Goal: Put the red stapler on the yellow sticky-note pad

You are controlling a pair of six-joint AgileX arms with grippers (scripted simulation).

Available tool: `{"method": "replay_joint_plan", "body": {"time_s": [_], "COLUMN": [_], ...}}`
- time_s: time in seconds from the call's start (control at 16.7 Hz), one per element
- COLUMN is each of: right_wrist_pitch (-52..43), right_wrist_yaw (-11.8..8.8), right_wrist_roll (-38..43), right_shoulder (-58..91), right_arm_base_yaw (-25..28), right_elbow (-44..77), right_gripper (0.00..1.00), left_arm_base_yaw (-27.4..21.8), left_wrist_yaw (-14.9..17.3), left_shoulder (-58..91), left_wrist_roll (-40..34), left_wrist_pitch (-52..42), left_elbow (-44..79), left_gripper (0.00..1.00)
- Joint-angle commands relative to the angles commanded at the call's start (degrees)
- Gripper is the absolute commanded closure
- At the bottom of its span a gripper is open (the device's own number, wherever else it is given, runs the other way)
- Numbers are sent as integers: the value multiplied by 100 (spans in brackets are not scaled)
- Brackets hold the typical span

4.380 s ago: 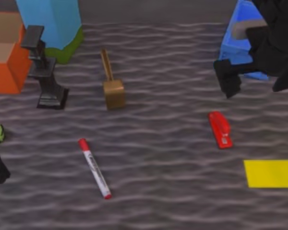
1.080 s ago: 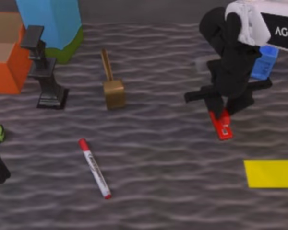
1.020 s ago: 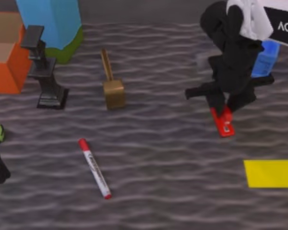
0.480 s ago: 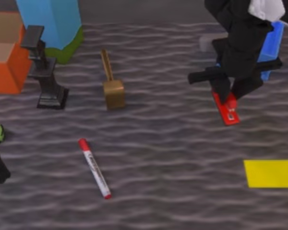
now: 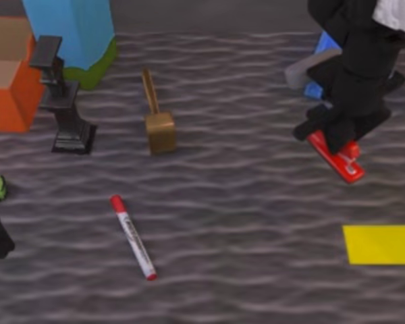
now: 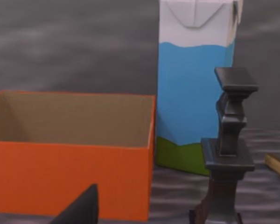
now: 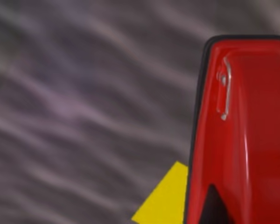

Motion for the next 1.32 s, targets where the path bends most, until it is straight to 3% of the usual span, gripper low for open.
{"method": "replay_joint_plan", "body": {"time_s": [0.48,0.66,0.9,1.32], "right_wrist_pitch": [56,138,256,347], "right_wrist_yaw": [75,97,110,108], "right_wrist_roll": [-4413,-5646,-6449,-6478], "right_shoulder": [-1256,-1739,-2178,-2160], "right_arm_base_yaw": [-376,-502,-604,-578], "right_elbow": [-1571,-2087,-2496,-2575], "right_gripper": [100,100,100,100], "left_arm_base_yaw": [0,0,0,0], "left_wrist_yaw": [0,0,0,0], "left_shoulder": [0,0,0,0], "left_wrist_roll": [0,0,0,0], "left_wrist_pitch": [0,0,0,0], "left_elbow": [0,0,0,0], "left_gripper": [0,0,0,0]}}
